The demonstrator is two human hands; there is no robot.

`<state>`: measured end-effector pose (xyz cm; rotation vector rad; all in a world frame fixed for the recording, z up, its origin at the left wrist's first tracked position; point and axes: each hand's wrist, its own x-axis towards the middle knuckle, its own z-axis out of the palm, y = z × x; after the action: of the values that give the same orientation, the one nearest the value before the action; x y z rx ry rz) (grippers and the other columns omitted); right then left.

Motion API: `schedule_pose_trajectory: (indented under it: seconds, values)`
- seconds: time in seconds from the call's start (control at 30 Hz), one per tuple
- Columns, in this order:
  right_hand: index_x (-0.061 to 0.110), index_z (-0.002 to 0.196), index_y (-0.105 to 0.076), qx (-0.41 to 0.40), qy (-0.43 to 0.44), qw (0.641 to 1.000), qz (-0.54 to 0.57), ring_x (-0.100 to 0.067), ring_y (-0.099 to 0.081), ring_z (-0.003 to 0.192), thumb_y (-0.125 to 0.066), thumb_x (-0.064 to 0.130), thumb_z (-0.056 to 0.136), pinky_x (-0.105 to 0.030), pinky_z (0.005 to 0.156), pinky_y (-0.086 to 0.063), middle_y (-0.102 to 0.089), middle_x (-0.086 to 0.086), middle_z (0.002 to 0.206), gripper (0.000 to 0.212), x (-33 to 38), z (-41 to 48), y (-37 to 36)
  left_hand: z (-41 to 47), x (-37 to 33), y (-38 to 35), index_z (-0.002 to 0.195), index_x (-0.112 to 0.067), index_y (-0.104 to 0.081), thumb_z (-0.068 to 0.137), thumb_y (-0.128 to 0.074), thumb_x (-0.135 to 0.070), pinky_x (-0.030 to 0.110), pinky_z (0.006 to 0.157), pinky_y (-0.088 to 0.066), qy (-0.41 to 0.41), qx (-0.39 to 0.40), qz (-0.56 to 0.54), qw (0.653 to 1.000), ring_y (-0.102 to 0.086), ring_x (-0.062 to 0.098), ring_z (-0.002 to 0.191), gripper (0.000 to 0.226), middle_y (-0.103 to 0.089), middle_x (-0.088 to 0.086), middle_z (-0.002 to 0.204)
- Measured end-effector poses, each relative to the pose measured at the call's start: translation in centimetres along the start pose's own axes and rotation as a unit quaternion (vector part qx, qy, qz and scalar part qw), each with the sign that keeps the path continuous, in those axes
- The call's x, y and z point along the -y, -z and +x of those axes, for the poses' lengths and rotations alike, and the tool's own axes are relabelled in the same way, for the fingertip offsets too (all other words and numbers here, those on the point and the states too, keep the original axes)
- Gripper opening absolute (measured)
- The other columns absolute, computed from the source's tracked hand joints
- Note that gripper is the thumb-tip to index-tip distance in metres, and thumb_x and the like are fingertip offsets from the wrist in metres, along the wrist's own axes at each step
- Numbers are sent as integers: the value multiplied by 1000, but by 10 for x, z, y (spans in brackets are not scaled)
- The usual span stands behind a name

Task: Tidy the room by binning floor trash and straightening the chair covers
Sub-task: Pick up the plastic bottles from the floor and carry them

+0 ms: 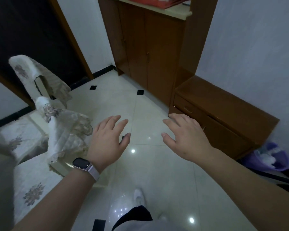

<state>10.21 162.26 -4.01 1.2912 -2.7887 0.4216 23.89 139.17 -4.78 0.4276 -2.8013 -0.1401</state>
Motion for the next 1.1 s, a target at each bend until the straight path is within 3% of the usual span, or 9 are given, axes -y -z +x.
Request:
schedule_pose_trajectory:
  seconds: [0.4,0.83,1.1]
  values:
    - [19,126,-61,24,35,999,-31,-24,-51,121,-37,52,91,-42,95,-43,-56,-3,133,53,-20,216,-41,159,109,-70,126,-17,-65,88,-49,-45,45,95,-43,41,-24,-18,999,-57,33,117,49,-62,10,130]
    - [23,133,-54,36,93,992,-81,-20,-42,129,-39,52,95,-38,102,-36,-51,-1,140,49,-22,434,-50,326,216,-77,131,-18,-60,91,-46,-45,48,99,-43,65,-24,-21,997,-53,32,124,50,-57,11,136]
    - [21,133,-54,37,131,990,-41,-22,-43,128,-39,51,94,-41,101,-37,-51,-2,139,51,-41,569,-73,400,263,-100,131,-18,-61,92,-47,-45,47,97,-43,126,-24,11,992,-52,31,123,50,-57,10,135]
